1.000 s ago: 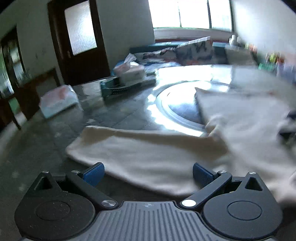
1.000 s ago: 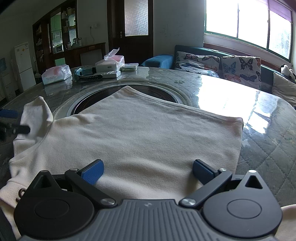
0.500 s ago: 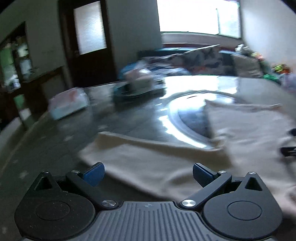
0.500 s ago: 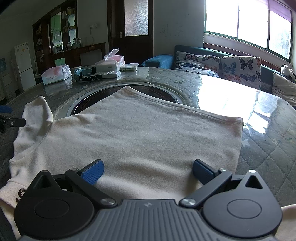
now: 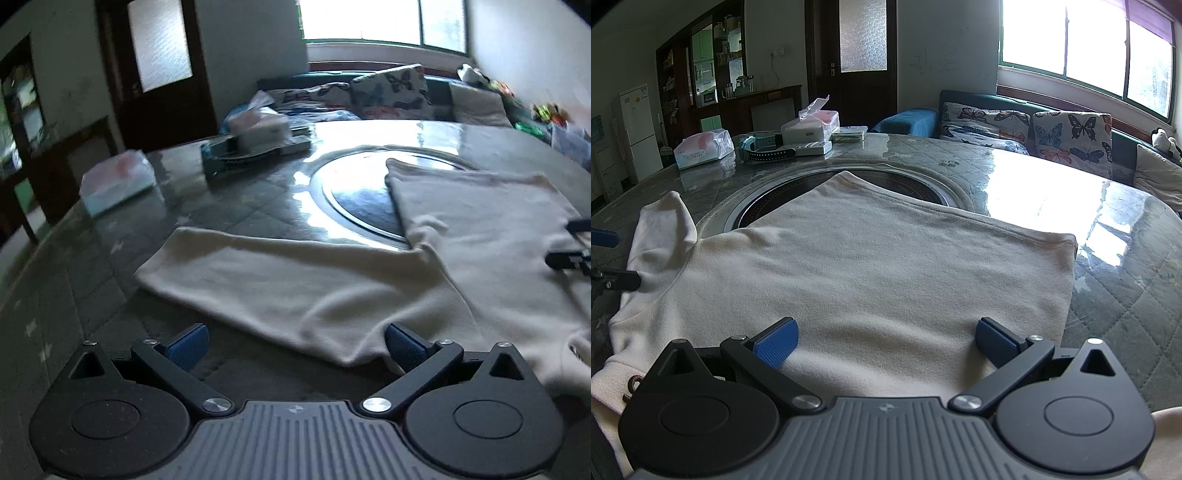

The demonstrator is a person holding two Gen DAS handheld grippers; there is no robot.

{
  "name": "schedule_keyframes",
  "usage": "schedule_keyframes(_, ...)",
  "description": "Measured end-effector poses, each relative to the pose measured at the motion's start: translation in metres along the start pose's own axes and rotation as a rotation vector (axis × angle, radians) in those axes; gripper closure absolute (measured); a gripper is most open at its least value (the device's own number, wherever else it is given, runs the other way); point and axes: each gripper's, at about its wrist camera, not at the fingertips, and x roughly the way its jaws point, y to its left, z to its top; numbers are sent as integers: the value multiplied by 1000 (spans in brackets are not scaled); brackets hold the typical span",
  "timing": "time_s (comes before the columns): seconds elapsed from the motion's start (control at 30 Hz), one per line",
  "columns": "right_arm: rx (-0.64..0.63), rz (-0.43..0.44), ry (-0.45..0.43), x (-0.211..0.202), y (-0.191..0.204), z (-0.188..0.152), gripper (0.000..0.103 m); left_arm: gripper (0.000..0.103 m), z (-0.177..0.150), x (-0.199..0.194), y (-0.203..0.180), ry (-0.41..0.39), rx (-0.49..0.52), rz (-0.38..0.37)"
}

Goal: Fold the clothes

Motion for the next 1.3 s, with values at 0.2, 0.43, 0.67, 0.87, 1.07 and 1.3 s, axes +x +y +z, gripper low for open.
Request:
schedule_keyframes(0.2,0,0,0,0,0,0,0,0,6,3,25,16,-110,-8)
schedule_keyframes(0.43,0,0,0,0,0,0,0,0,8,16,53,37,-215,70)
schedule_keyframes(0.67,0,0,0,0,0,0,0,3,16,26,76,22,-309,124)
schedule_keyframes(0.87,0,0,0,0,0,0,0,22,21,32,83,-12,-325,153)
schedule_keyframes(1.07,-2,-2,1,1,0,0,0,46,24,34,89,-43,-345,166)
schedule_keyframes(1.3,-6,-5,4,1,1,0,0,69,25,34,93,-60,-371,165)
